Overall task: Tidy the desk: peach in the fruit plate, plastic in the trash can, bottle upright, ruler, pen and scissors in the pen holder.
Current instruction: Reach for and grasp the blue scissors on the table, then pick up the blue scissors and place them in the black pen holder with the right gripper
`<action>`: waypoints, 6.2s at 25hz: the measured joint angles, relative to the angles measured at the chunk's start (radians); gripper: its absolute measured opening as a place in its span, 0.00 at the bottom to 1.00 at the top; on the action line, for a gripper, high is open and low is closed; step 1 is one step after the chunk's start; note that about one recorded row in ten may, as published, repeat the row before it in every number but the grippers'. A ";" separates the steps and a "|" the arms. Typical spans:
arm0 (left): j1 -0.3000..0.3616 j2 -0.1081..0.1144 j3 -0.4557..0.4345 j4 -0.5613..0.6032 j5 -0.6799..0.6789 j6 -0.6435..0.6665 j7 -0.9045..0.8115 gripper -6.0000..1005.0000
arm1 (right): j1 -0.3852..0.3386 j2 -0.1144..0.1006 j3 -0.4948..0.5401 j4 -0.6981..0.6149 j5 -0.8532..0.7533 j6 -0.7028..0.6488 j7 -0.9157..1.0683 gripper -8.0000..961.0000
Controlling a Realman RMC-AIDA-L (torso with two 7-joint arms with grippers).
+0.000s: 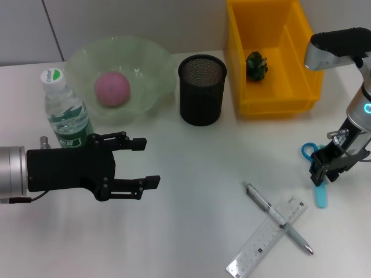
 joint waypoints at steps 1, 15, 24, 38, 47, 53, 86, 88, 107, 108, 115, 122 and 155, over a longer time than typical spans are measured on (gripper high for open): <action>0.000 0.000 0.000 0.000 0.000 0.000 0.000 0.83 | 0.000 0.000 0.000 0.000 0.000 0.000 0.000 0.33; 0.000 0.000 0.000 0.000 0.000 0.001 0.000 0.83 | 0.006 -0.001 -0.005 0.000 0.000 -0.009 -0.002 0.40; 0.002 0.000 0.000 0.005 0.000 0.007 0.000 0.83 | 0.003 0.005 -0.011 0.002 0.000 -0.009 -0.002 0.43; 0.004 0.000 0.000 0.008 -0.002 0.011 0.001 0.83 | 0.001 0.013 -0.030 0.002 0.000 -0.005 -0.002 0.43; 0.005 0.000 0.000 0.008 -0.002 0.014 0.005 0.83 | -0.002 0.013 -0.035 0.002 0.000 -0.002 -0.002 0.43; 0.005 0.000 0.000 0.008 -0.002 0.019 0.007 0.83 | -0.002 0.016 -0.037 0.002 0.000 -0.001 -0.002 0.43; 0.005 0.000 0.000 0.015 -0.024 0.030 0.002 0.83 | 0.013 0.015 -0.061 0.002 0.000 0.032 -0.038 0.29; 0.008 0.000 0.000 0.022 -0.028 0.035 0.002 0.83 | 0.015 0.015 -0.062 0.002 0.000 0.038 -0.039 0.29; 0.004 0.000 0.000 0.023 -0.028 0.035 0.000 0.83 | 0.037 0.018 -0.074 0.043 0.000 0.068 -0.041 0.27; 0.004 0.000 0.000 0.023 -0.028 0.035 0.000 0.83 | 0.038 0.018 -0.077 0.046 0.000 0.069 -0.041 0.26; 0.002 0.000 -0.001 0.023 -0.028 0.035 0.000 0.83 | 0.039 0.018 -0.077 0.046 0.000 0.069 -0.042 0.26; 0.002 0.000 -0.002 0.023 -0.028 0.035 0.001 0.83 | 0.040 0.018 -0.092 0.046 0.000 0.069 -0.042 0.25; 0.011 0.002 -0.002 0.052 -0.040 0.037 0.002 0.83 | -0.087 0.003 0.055 -0.257 0.317 -0.105 -0.338 0.25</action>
